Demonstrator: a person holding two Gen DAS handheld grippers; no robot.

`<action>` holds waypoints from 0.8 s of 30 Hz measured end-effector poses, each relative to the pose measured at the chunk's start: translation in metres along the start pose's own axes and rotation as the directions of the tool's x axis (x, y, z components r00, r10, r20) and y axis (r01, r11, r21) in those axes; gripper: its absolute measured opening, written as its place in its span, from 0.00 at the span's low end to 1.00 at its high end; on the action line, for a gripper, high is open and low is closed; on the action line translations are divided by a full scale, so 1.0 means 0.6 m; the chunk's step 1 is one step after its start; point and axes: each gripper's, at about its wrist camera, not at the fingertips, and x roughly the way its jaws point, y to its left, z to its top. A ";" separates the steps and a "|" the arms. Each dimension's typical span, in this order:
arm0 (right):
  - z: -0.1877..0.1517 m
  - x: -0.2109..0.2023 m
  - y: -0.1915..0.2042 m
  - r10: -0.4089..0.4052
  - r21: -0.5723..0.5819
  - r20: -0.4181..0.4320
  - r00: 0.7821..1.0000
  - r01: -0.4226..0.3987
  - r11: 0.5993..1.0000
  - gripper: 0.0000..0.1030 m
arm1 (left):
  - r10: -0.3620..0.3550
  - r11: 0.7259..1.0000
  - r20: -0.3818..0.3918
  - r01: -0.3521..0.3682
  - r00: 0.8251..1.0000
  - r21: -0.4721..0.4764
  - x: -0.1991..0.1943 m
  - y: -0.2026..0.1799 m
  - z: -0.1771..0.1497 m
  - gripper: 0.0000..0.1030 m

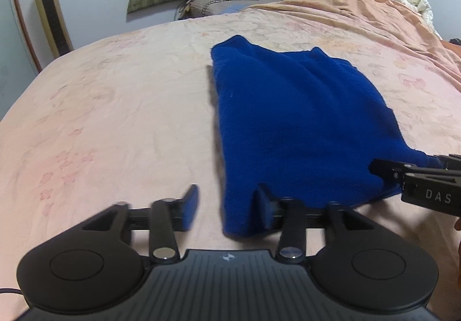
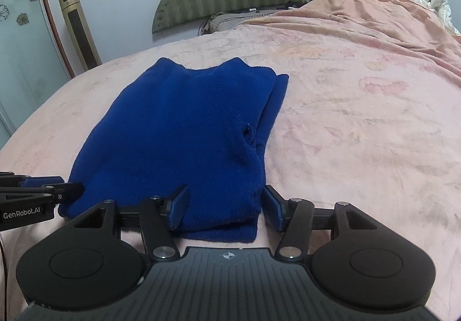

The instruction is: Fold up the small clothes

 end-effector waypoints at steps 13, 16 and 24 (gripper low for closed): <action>-0.020 -0.015 0.012 -0.035 -0.018 0.016 0.999 0.035 0.999 0.75 | -0.001 0.999 0.004 0.001 1.000 -0.033 -0.011 0.007 -0.019 0.59; -0.025 -0.019 0.016 -0.042 -0.025 0.020 0.999 0.043 0.999 0.78 | 0.002 0.999 0.010 -0.002 1.000 -0.042 -0.015 0.006 -0.024 0.59; -0.039 -0.030 0.027 -0.047 -0.060 0.014 0.999 0.048 0.997 0.87 | 0.006 0.999 0.022 -0.005 1.000 -0.050 -0.026 0.003 -0.036 0.59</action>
